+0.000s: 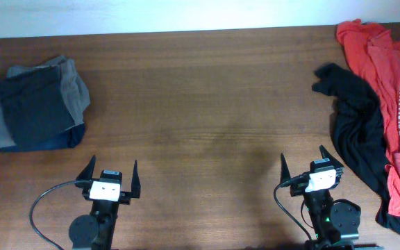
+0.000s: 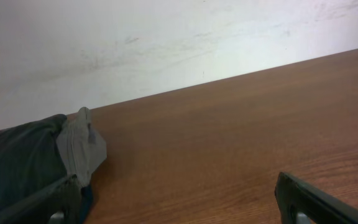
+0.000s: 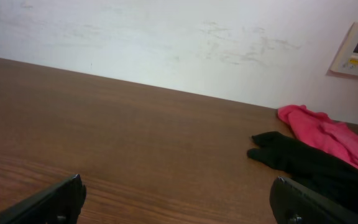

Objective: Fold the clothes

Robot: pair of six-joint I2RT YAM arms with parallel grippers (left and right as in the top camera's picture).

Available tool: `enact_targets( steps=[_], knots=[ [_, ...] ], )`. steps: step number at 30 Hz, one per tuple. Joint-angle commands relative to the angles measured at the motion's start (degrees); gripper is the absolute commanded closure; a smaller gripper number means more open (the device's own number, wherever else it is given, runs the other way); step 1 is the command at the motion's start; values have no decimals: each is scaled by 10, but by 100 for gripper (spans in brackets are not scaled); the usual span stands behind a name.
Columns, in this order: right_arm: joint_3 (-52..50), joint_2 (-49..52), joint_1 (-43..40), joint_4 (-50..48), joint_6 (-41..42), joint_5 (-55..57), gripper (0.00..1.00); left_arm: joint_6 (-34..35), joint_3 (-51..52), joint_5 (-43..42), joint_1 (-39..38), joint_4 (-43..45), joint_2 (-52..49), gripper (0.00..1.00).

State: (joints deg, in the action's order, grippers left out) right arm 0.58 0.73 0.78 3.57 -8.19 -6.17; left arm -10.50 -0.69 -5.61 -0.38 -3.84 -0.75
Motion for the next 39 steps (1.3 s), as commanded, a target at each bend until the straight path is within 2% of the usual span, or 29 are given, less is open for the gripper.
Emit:
enact_targets(
  steps=[1, 11, 16, 18, 21, 25, 28, 32, 33, 39],
  knots=[
    [-3, -5, -5, 3, -2, -9, 1, -3, 2, -7, -2, -2, -3, 1],
    [-3, -5, -5, -23, -1, -10, 1, -3, 2, -5, -2, 21, -3, 1],
    [-2, -5, -5, -38, 62, -10, 1, 2, 1, -19, -2, 41, -3, 1],
    [3, -5, -5, -38, 93, -10, 1, 37, -1, -26, -2, 49, -3, 1],
    [35, -2, -5, -6, 107, -10, 1, 76, -15, -30, -2, 44, -3, 1],
    [106, 16, -5, 75, 106, -7, 1, 78, -50, -68, -2, 19, -9, 1],
    [169, 53, -5, 136, 106, -7, 1, 86, -99, -69, -2, -33, -32, 1],
    [282, 153, -5, 227, 106, -7, 1, 86, -183, -69, -2, -105, -98, 1],
    [333, 208, -5, 266, 106, -8, 1, 85, -228, -69, -2, -140, -141, 1],
    [498, 394, -5, 393, 106, -17, 1, 82, -369, -69, -2, -262, -306, 1]
  ],
)
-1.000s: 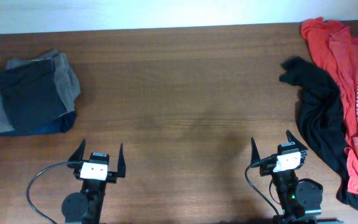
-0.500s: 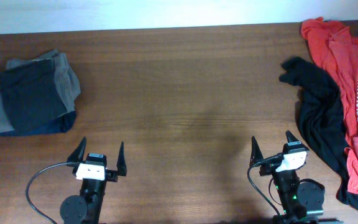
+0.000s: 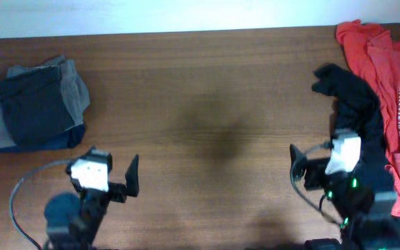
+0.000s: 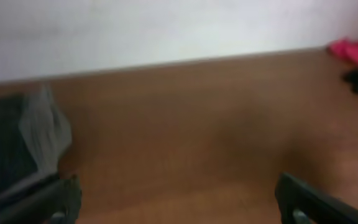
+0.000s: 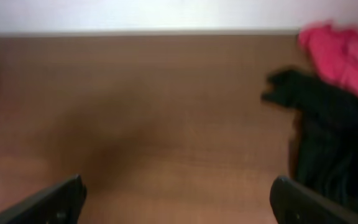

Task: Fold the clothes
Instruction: 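Reach the right gripper to the red t-shirt pile and grasp it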

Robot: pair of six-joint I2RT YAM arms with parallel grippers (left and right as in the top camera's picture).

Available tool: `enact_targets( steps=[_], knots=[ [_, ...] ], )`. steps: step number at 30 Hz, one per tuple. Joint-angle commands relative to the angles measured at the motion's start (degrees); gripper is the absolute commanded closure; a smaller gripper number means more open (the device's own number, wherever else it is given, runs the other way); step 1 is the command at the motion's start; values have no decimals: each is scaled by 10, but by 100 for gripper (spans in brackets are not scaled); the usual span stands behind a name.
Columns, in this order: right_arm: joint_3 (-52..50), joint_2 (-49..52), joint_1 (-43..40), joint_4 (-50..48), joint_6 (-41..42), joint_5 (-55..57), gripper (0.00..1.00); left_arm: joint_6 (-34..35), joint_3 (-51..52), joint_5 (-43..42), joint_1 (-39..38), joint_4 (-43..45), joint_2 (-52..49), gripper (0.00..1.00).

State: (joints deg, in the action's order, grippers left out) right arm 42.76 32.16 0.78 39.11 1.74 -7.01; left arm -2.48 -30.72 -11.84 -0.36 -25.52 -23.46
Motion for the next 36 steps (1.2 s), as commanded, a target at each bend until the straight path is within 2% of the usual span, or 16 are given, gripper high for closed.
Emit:
enact_targets(
  steps=[1, 6, 8, 11, 13, 15, 21, 22, 25, 28, 31, 33, 34, 35, 36],
  knots=[
    [92, 99, -5, 50, 7, -9, 1, 1, -83, -7, -2, -62, -99, 1],
    [142, 192, -5, 62, 6, -9, 1, 1, -178, -7, -2, -161, -223, 1],
    [142, 217, -7, 35, 8, 43, 1, 2, -196, -16, -2, -173, -258, 1],
    [142, 261, -34, 1, 79, 174, 1, 3, -203, -36, -2, -178, -289, 1],
    [142, 294, -70, -22, 115, 248, 1, 3, -203, -36, -2, -178, -302, 1],
    [142, 331, -119, -52, 132, 273, 1, 3, -203, -36, -2, -178, -310, 1],
    [142, 459, -287, -137, 153, 272, 1, 3, -203, -36, -2, -175, -318, 1],
    [142, 509, -346, -141, 153, 266, 1, 3, -203, -36, -2, -174, -318, 1],
    [142, 562, -400, -143, 153, 241, 0, 3, -203, -36, -2, -170, -318, 1],
    [142, 604, -436, -146, 153, 238, 4, 3, -203, -36, -2, -166, -318, 1],
    [142, 649, -476, -171, 153, 235, 9, 3, -203, -36, -2, -163, -318, 1],
    [142, 659, -485, -181, 153, 221, 19, 3, -203, -36, -2, -163, -318, 1],
    [142, 662, -488, -188, 153, 209, 26, 3, -203, -36, -2, -162, -318, 1],
    [142, 664, -488, -196, 153, 200, 48, 3, -203, -36, -2, -161, -318, 1],
    [142, 664, -488, -198, 153, 201, 55, 3, -203, -36, -2, -161, -318, 1]
  ],
)
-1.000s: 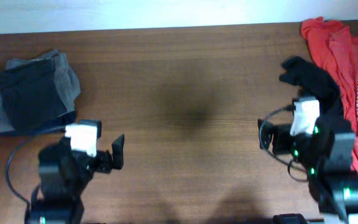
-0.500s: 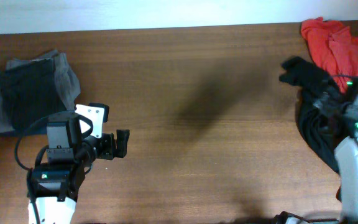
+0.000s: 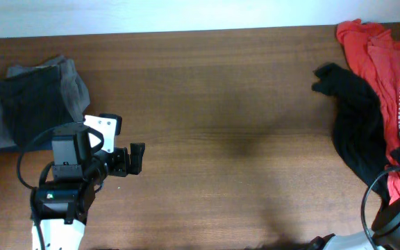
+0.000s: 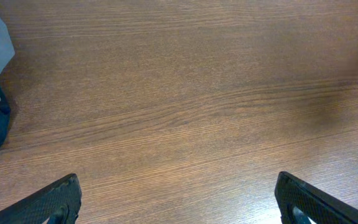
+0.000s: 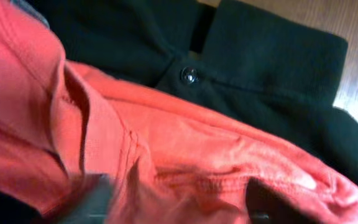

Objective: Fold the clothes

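A red shirt [image 3: 384, 66] lies crumpled at the table's far right, partly over a black shirt [image 3: 356, 118]. In the right wrist view, my right gripper [image 5: 180, 204] is low on that pile. Its blurred fingers [image 5: 97, 200] stand apart with red shirt fabric [image 5: 185, 155] bunched between them, and the black shirt's collar and button [image 5: 189, 75] lie just beyond. My left gripper [image 4: 178, 182] hangs open over bare wood, nothing between its fingers. In the overhead view the left arm [image 3: 75, 170] stands just right of a stack of folded clothes [image 3: 30, 104].
The wooden table [image 3: 214, 90] runs back to a pale wall. A grey and blue edge of the folded stack shows at the left of the left wrist view. The right arm's base and cable [image 3: 394, 208] sit at the bottom right corner.
My right gripper was above the table beside the black shirt; now it is down in the red and black pile. My left arm has risen and now looks straight down at the wood.
Both arms first rested low at the table's front edge, grippers open and facing the wall. Then both were lifted, the right one near the black shirt. Now the right gripper is down on the red shirt and the left hangs over bare table.
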Robot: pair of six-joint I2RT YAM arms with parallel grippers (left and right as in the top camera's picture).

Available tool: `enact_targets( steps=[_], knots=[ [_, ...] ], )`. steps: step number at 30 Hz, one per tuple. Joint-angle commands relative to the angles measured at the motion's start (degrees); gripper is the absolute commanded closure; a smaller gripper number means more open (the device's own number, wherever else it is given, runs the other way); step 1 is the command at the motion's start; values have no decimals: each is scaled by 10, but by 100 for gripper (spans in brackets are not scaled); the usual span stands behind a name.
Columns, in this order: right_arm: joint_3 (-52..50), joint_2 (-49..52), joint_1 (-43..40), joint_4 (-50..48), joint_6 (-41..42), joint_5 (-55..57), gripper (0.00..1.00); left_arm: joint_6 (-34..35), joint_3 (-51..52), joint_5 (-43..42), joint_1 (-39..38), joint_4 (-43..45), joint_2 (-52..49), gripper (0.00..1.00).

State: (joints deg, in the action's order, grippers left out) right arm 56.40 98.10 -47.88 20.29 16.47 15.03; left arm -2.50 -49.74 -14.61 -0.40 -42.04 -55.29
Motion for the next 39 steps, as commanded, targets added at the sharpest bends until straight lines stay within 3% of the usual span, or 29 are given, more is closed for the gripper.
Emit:
enact_targets(
  steps=[1, 2, 4, 5, 11, 14, 22, 27, 30, 33, 39],
  knots=[
    [5, 4, -1, -12, 5, -20, 60, 3, -13, -8, -2, 4, 0, 1],
    [5, 4, -2, -12, 5, -20, 67, 3, -13, -8, -2, 4, 0, 1],
    [5, 4, -2, -12, 5, -20, 91, 3, -13, -8, -2, 4, 0, 1],
    [5, 4, -2, -12, 5, -21, 96, 3, -13, -8, -2, 4, 0, 1],
    [6, 3, -2, -11, 5, -33, 96, 3, -13, -7, -2, 4, 0, 1],
    [13, -7, -1, -10, 5, -91, 96, 3, -13, -7, -2, 4, 0, 1],
    [132, -110, 47, 61, 5, -407, 96, 3, -13, -7, -2, 4, 0, 1],
    [205, -176, 181, 205, -38, -440, 96, 3, -13, -7, -2, 4, 0, 1],
    [211, -204, 313, 264, -57, -437, 96, 3, -13, -7, -2, 3, 0, 1],
    [207, -198, 468, 301, -57, -429, 96, 3, -13, -7, -2, 3, 0, 1],
    [202, -137, 682, 299, -57, -373, 96, 3, -13, -7, -2, 1, 0, 1]
  ],
)
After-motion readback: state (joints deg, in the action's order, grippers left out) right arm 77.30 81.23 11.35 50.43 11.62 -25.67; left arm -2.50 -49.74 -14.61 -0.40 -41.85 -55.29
